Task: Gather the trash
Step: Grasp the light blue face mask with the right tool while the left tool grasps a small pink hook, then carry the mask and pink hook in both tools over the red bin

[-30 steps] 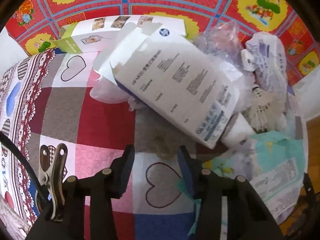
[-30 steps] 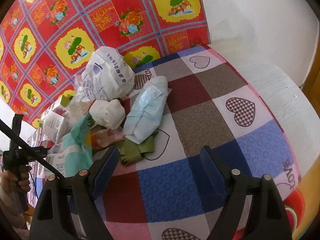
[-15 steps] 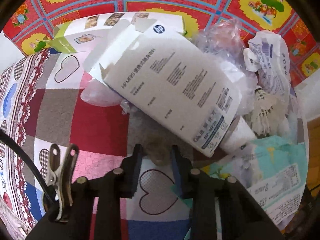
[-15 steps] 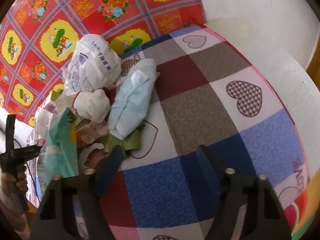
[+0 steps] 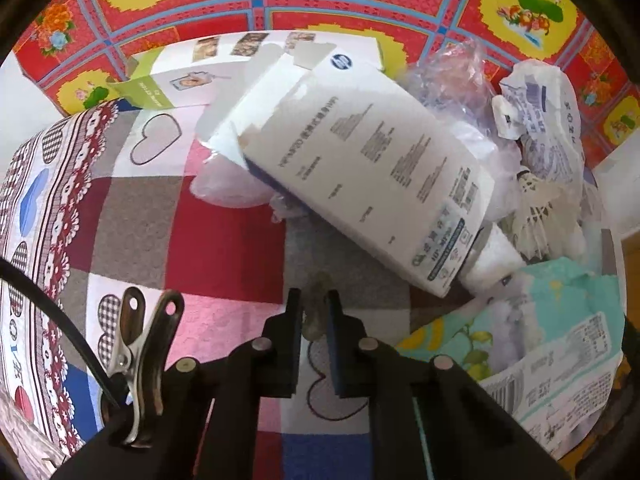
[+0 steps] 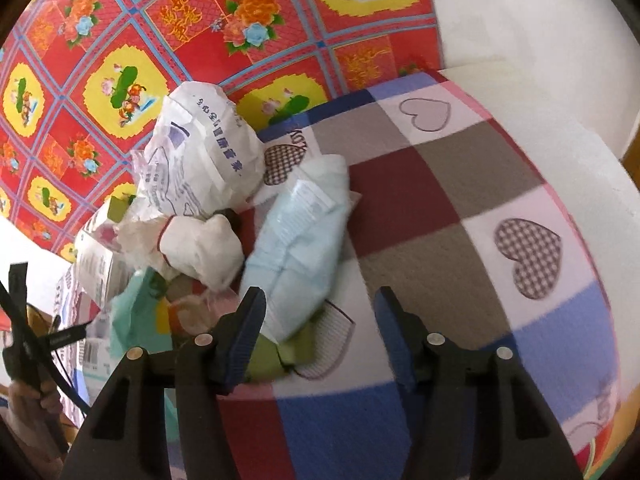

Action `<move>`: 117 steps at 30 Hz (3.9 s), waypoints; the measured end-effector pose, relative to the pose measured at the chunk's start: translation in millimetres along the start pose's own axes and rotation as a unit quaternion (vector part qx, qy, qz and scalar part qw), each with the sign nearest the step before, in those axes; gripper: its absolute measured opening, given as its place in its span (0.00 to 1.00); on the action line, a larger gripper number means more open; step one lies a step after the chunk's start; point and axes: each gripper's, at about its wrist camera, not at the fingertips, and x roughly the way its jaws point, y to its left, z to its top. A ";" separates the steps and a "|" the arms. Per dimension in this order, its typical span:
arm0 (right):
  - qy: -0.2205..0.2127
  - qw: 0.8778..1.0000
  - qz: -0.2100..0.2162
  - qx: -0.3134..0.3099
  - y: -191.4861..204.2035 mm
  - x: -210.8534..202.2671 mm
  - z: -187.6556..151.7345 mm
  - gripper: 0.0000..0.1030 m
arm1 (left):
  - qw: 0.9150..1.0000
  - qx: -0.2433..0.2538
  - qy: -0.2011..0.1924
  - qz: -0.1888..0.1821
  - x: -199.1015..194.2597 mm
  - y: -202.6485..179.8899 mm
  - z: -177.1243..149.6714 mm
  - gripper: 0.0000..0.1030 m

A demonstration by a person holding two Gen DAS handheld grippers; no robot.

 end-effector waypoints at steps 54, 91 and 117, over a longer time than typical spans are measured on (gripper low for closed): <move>-0.192 0.972 -0.131 -0.030 72.5 -146.1 -64.7 0.04 | 0.993 0.025 -0.094 -0.063 -93.5 64.3 -29.4 0.11; -0.239 0.957 -0.159 0.044 61.0 -213.5 -150.2 0.04 | 0.980 0.123 -0.112 -0.109 -115.8 15.2 -51.8 0.11; -0.227 0.942 -0.215 0.123 -32.6 -271.4 -219.3 0.04 | 0.949 0.251 -0.104 -0.162 -136.6 -135.0 -104.2 0.11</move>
